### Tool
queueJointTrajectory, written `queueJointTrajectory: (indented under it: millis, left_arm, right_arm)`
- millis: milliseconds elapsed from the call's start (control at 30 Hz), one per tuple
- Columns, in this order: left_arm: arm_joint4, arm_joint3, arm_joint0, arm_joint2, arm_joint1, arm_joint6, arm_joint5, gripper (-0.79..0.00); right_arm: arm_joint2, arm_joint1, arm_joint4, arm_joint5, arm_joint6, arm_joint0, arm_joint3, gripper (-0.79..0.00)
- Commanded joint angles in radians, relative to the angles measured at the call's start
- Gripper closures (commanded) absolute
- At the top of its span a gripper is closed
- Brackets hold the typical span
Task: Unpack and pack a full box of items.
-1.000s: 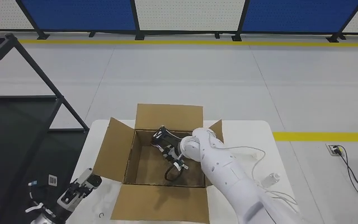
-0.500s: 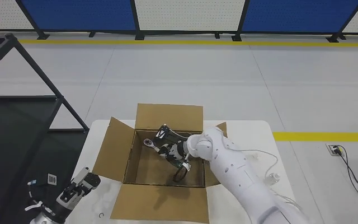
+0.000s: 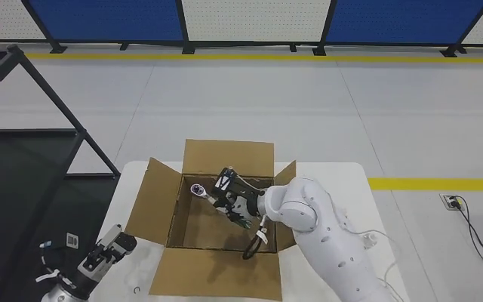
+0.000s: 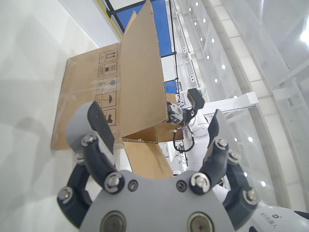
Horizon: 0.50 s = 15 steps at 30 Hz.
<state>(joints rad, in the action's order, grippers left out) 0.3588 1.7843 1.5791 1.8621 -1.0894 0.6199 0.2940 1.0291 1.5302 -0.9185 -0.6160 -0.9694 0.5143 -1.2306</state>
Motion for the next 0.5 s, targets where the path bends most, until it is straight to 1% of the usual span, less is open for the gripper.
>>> queueJointTrajectory:
  millis: [0, 467]
  left_arm:
    - [0.003, -0.004, -0.001, 0.001, 0.000, -0.001, 0.001, -0.785]
    - [-0.002, -0.015, -0.005, 0.000, 0.001, -0.007, 0.000, -0.785]
  right_arm:
    - [-0.001, 0.000, 0.000, -0.002, 0.011, -0.001, 0.015, 0.000]
    - [-0.003, -0.001, -0.008, 0.006, 0.016, 0.006, 0.016, 0.000]
